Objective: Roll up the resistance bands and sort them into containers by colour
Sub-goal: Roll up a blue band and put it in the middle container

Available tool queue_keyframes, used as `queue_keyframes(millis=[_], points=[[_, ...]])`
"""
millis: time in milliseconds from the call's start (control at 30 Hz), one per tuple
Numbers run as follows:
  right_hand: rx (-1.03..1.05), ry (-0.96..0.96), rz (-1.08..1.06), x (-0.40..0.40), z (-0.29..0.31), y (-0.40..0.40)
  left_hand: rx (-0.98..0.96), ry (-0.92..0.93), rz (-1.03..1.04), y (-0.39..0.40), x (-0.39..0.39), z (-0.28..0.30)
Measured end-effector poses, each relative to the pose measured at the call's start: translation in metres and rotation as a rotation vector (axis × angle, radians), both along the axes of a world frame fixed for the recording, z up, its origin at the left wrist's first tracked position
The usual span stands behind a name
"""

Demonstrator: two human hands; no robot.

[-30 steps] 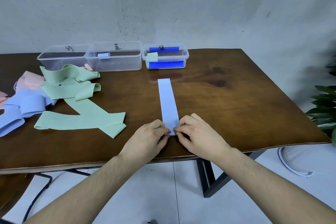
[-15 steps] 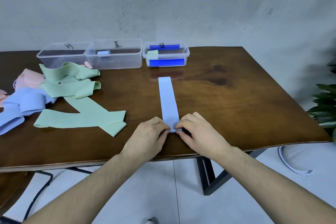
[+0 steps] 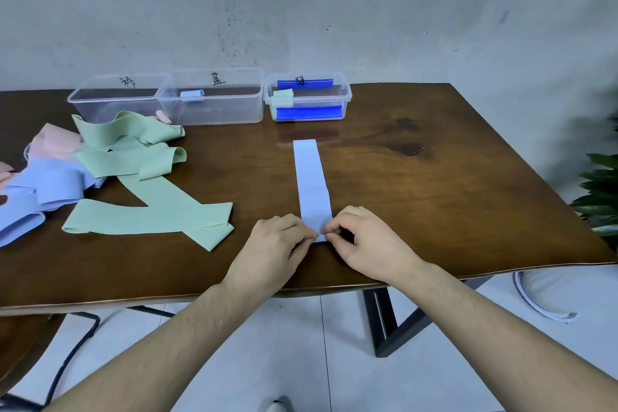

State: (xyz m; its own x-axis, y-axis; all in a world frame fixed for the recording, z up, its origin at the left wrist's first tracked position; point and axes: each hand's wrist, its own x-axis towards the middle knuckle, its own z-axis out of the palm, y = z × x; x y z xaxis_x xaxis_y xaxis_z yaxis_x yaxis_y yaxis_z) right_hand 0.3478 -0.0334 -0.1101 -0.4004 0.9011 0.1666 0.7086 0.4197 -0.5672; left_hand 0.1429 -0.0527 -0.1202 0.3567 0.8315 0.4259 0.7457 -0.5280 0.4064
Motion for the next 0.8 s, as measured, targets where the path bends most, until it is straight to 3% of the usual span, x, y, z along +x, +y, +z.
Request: queue_keyframes(millis=[300,800], points=[[0.045,0.018,-0.017,0.0003,0.0002,-0.0007,-0.042,0.051,-0.051,0.0102,-0.0073,0.0004],[0.135,-0.076,0.055,0.0038,-0.0027,0.0003,-0.148,-0.07,-0.032,0.0079,-0.0065,0.0038]])
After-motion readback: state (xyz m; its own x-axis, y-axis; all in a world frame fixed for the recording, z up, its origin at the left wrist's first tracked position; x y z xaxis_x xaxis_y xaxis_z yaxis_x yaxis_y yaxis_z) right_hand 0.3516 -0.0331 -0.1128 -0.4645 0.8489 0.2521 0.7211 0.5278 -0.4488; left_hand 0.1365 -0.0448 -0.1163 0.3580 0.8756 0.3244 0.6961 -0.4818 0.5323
